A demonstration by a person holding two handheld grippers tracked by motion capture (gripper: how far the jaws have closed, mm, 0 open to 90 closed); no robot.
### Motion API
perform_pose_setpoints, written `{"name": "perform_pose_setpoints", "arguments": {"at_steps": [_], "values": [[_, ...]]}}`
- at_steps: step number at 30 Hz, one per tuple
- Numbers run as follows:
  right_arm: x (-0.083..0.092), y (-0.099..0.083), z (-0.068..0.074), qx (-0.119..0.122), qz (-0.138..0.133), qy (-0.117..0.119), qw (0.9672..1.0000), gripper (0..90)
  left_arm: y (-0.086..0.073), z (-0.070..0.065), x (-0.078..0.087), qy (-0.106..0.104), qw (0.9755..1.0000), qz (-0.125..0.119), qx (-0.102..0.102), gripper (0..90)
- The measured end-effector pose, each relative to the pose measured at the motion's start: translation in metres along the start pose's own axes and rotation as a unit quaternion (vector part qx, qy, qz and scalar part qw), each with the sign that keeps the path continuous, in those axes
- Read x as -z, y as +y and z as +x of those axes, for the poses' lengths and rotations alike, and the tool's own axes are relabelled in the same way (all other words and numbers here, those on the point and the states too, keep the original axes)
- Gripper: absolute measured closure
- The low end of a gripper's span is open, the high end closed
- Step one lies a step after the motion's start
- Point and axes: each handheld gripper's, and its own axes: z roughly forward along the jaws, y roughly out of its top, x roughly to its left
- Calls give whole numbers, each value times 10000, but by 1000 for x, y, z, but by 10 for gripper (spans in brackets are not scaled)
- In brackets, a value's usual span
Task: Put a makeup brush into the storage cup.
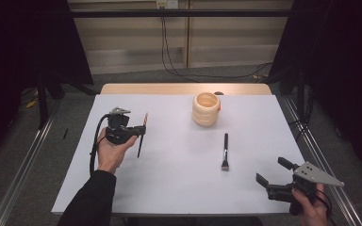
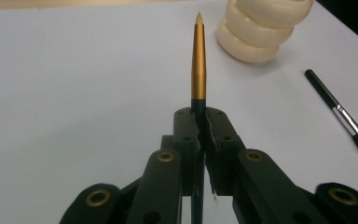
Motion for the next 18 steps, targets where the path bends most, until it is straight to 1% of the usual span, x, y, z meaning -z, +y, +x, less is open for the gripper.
{"name": "perform_pose_setpoints", "arguments": {"at_steps": [1, 2, 3, 4, 5, 6, 7, 8, 9, 12, 13, 14, 15, 18], "values": [[0, 0, 0, 0, 0, 0, 10000, 0, 0, 0, 0, 0, 10000, 0, 0, 840], [0, 0, 0, 2, 2, 18, 10000, 0, -1, -2, 2, -15, 9999, -161, -39, 840], [0, 0, 0, 2, 2, 18, 10000, 0, -1, -2, 2, -15, 9999, -161, -39, 840], [0, 0, 0, 9, -3, 13, 10000, 0, -2, -4, 4, -48, 9995, -297, -114, 840], [0, 0, 0, 9, -3, 13, 10000, 0, -2, -4, 4, -48, 9995, -297, -114, 840], [0, 0, -1, 9, 0, 24, 10000, 0, -2, -4, 5, -111, 9992, -368, -119, 839], [0, 0, -1, 9, 0, 24, 10000, 0, -3, -4, 6, -130, 9989, -409, -187, 839], [0, 0, -1, 6, -5, 28, 10000, 0, -3, -6, 7, -191, 9987, -442, -160, 839], [0, 0, -1, 5, -3, 29, 10000, 0, -4, -7, 8, -133, 9985, -500, -202, 839], [0, 0, -1, 19, -11, 20, 10000, 0, -6, -10, 10, -195, 9976, -632, -224, 839], [0, 0, -1, 19, -11, 20, 10000, 0, -6, -10, 10, -195, 9976, -632, -224, 839], [0, 0, 0, -1, 0, 32, 10000, 0, -8, -13, 14, -233, 9966, -756, -238, 839], [1, 0, -1, -13, -11, 21, 10000, 0, -8, -13, 15, -231, 9963, -789, -266, 839], [1, 0, -1, -24, -14, 19, 10000, 0, -11, -15, 21, -329, 9940, -1011, -259, 839]]}}
